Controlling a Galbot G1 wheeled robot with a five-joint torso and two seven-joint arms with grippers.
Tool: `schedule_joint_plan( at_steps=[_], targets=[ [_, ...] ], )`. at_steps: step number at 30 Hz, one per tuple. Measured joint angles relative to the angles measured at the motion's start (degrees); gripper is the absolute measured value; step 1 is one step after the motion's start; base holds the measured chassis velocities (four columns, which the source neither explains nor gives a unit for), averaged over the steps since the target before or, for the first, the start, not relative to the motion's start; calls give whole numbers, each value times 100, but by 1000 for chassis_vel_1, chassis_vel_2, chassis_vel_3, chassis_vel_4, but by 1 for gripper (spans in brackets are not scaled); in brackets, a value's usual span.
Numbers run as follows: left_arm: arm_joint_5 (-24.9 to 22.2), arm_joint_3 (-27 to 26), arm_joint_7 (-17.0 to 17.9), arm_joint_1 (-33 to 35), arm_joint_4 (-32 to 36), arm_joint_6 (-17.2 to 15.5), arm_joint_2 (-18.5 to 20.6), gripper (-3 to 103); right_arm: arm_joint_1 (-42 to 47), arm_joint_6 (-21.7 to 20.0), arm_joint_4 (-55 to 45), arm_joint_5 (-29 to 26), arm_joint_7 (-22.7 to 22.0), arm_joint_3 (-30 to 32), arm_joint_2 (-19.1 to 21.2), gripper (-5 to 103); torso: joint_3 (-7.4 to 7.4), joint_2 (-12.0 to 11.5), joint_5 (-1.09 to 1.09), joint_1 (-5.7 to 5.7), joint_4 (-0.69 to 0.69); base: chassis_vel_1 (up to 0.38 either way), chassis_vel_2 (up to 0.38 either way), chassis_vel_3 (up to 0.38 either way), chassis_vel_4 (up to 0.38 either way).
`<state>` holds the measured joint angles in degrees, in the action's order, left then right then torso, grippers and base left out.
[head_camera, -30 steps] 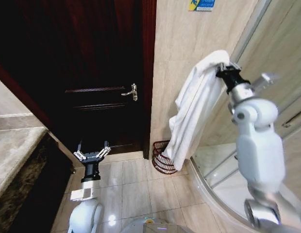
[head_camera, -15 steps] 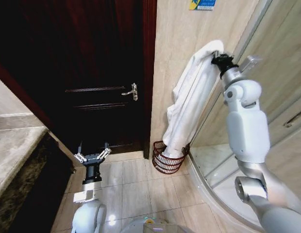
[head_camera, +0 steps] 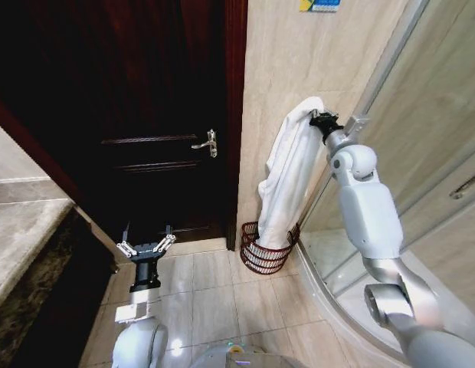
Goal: Discard the used towel into the hamper.
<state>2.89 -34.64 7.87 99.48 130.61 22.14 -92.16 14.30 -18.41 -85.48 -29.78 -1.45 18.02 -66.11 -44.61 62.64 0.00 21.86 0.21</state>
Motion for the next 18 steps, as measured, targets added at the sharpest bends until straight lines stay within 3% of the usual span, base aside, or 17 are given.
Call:
schedule_joint_plan(
  at_steps=[18],
  targets=[
    [49, 12, -20, 111, 62, 119, 2, 100, 815, 183, 98, 165, 15, 68, -31, 7, 299, -539, 1, -240, 0, 0, 0, 0, 0]
  ],
)
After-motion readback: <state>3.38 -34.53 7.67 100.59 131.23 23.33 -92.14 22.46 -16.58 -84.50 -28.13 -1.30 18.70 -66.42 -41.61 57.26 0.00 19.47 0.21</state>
